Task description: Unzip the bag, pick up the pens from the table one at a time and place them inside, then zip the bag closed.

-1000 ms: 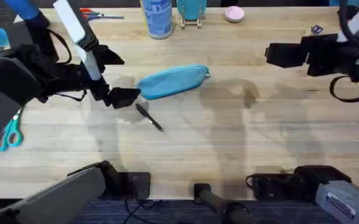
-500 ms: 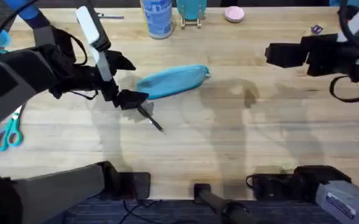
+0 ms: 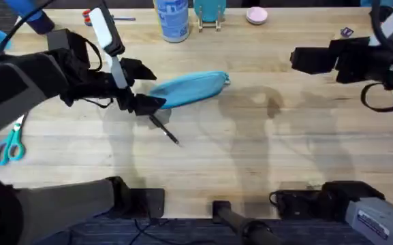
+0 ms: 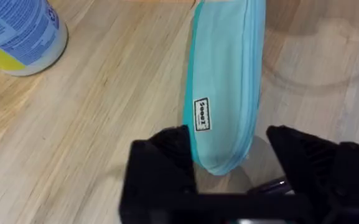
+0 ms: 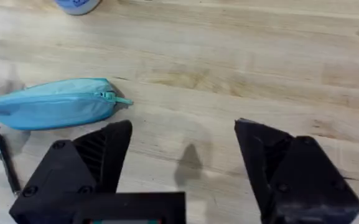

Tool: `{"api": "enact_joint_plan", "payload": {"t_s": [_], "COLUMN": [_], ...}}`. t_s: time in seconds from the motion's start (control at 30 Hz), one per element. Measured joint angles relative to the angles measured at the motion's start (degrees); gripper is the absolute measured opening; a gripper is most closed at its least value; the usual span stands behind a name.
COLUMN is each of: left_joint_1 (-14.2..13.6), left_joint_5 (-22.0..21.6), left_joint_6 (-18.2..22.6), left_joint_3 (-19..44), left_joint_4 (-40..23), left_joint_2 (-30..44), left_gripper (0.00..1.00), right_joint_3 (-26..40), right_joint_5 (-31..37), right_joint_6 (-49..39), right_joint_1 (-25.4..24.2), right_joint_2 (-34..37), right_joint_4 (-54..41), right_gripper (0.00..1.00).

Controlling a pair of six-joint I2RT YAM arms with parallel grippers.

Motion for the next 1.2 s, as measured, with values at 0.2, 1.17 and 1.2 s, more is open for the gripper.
{"api": "enact_joint_plan", "payload": {"t_s": [0.2,1.17,1.2], "left_joint_1": [0.0,-0.15,-0.15], "left_joint_5": [0.42,0.44,0.44], "left_joint_6": [0.04,0.23,0.24], "left_joint_3": [0.0,0.0,0.0], "left_joint_4": [0.0,-0.07,-0.07], "left_joint_2": [0.0,0.0,0.0], "left_gripper": [0.174,0.043,0.043], "right_joint_3": [0.0,3.31,4.55], "right_joint_5": [0.0,-4.29,-5.42], "right_joint_6": [0.01,-1.21,-1.42], "right_joint_1": [0.0,-2.55,-2.76], "right_joint_2": [0.0,4.23,5.78], "right_joint_4": [0.0,6.69,6.66], "right_gripper": [0.996,0.996,0.995]}}
